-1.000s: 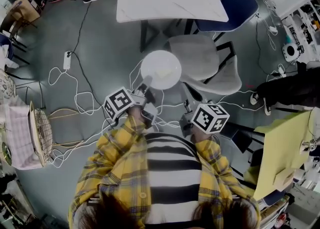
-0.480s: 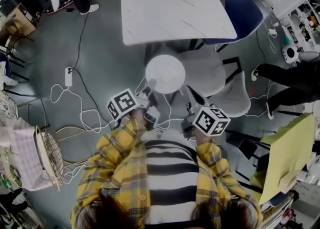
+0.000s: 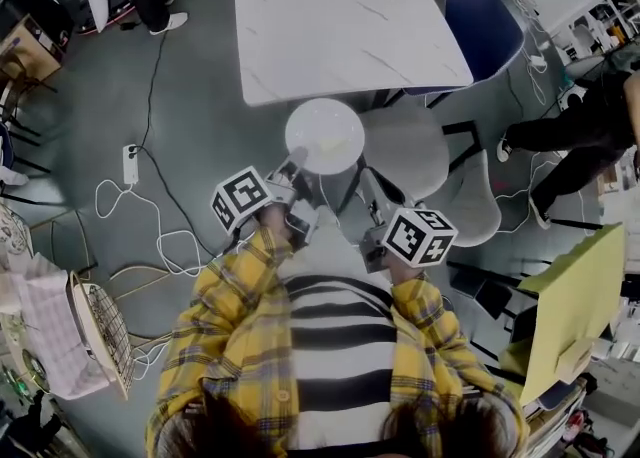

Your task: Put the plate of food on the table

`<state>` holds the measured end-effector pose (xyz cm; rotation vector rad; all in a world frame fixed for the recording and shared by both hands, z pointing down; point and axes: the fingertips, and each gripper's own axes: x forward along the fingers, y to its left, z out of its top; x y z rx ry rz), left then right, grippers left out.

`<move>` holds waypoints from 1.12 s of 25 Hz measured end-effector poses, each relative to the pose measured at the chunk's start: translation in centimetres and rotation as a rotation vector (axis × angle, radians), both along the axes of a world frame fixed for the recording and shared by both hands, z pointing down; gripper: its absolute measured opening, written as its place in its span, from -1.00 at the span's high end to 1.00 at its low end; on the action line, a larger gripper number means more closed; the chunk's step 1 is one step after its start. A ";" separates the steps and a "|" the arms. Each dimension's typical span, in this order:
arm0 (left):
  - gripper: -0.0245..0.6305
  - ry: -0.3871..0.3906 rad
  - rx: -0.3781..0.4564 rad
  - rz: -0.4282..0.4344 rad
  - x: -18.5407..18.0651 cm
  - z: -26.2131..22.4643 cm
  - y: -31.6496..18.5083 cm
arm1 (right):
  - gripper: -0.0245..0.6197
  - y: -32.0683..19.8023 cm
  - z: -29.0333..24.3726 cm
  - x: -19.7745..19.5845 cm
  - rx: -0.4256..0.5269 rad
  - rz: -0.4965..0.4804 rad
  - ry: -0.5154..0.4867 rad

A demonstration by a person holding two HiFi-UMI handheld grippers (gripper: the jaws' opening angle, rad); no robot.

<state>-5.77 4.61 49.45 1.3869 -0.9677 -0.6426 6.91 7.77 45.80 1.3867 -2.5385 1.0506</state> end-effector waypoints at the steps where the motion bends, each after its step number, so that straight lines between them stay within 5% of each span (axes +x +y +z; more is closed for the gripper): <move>1: 0.90 0.004 -0.002 0.000 0.0 0.1 -0.6 | 0.92 -0.5 0.0 -0.1 0.001 -0.001 0.003; 28: 0.89 -0.032 -0.036 0.012 0.9 2.3 -21.8 | 0.92 -21.2 0.5 -0.5 -0.011 -0.032 0.005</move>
